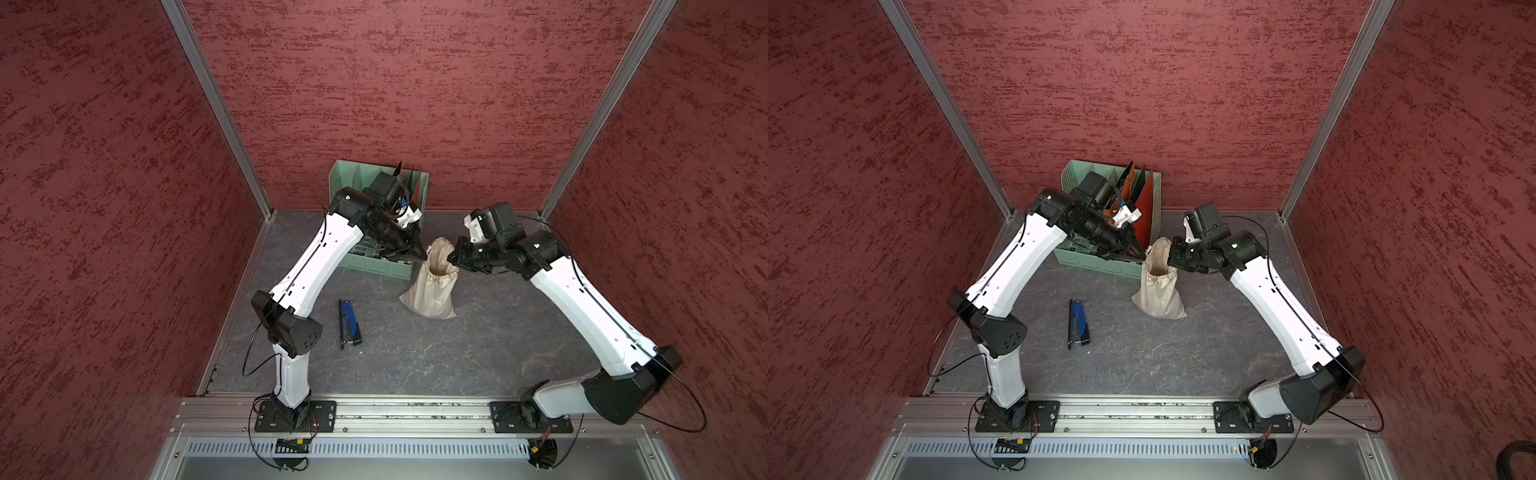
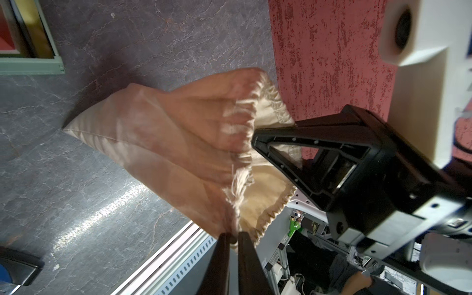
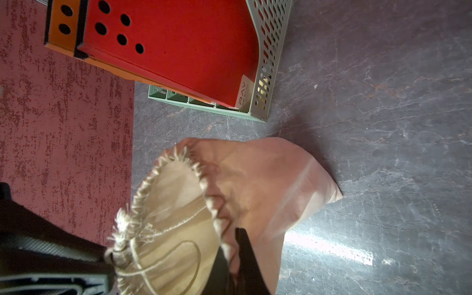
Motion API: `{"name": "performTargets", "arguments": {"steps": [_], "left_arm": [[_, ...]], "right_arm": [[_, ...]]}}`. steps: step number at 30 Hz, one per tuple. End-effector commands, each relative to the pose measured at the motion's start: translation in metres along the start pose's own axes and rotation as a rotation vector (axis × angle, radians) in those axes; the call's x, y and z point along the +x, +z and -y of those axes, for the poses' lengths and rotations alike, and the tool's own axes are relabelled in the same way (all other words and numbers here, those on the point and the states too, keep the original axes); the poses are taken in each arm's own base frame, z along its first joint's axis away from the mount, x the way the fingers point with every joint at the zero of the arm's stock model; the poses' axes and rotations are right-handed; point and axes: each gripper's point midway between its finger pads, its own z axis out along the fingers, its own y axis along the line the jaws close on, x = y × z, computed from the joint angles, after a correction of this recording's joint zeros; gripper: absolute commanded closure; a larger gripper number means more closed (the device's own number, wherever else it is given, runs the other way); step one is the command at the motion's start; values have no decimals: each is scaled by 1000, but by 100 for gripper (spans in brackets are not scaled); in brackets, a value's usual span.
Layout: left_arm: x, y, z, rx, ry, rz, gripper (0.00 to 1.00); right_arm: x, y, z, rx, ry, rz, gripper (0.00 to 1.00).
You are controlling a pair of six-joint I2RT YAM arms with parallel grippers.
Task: Close the soil bag
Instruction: Adjust the soil bag at the center of the board.
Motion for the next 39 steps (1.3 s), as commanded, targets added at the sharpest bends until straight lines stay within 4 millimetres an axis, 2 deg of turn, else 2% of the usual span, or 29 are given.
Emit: {"name": "performTargets", "arguments": {"steps": [1, 11, 20, 26, 30, 33, 34, 35, 37, 39], "left_arm": [[-4, 0, -2, -15, 14, 9, 98], [-8, -8, 3, 9, 24, 21, 100], [-33, -51, 19, 171, -11, 145, 100], [-39, -58, 39, 264, 11, 170, 100], [-43, -56, 40, 276, 6, 171, 100], [-41, -55, 34, 257, -5, 167, 100], [-39, -54, 31, 249, -11, 165, 100], [-38, -55, 26, 238, -20, 166, 100], [-36, -53, 16, 219, -44, 164, 100], [-33, -51, 11, 212, -56, 161, 99]], "right_arm": [[-1, -4, -6, -34, -11, 15, 100], [-1, -3, -6, -34, -16, 17, 100], [-2, -7, 2, 5, -22, 32, 100], [-3, -8, 6, 31, -23, 34, 100], [-5, -12, -5, -17, -68, 40, 99], [-14, -28, -16, -50, -130, 94, 59], [-18, -37, -19, -58, -154, 121, 52], [-21, -45, -23, -70, -182, 148, 49], [-25, -56, -30, -96, -229, 179, 48], [-26, -55, -27, -80, -229, 167, 48]]}}
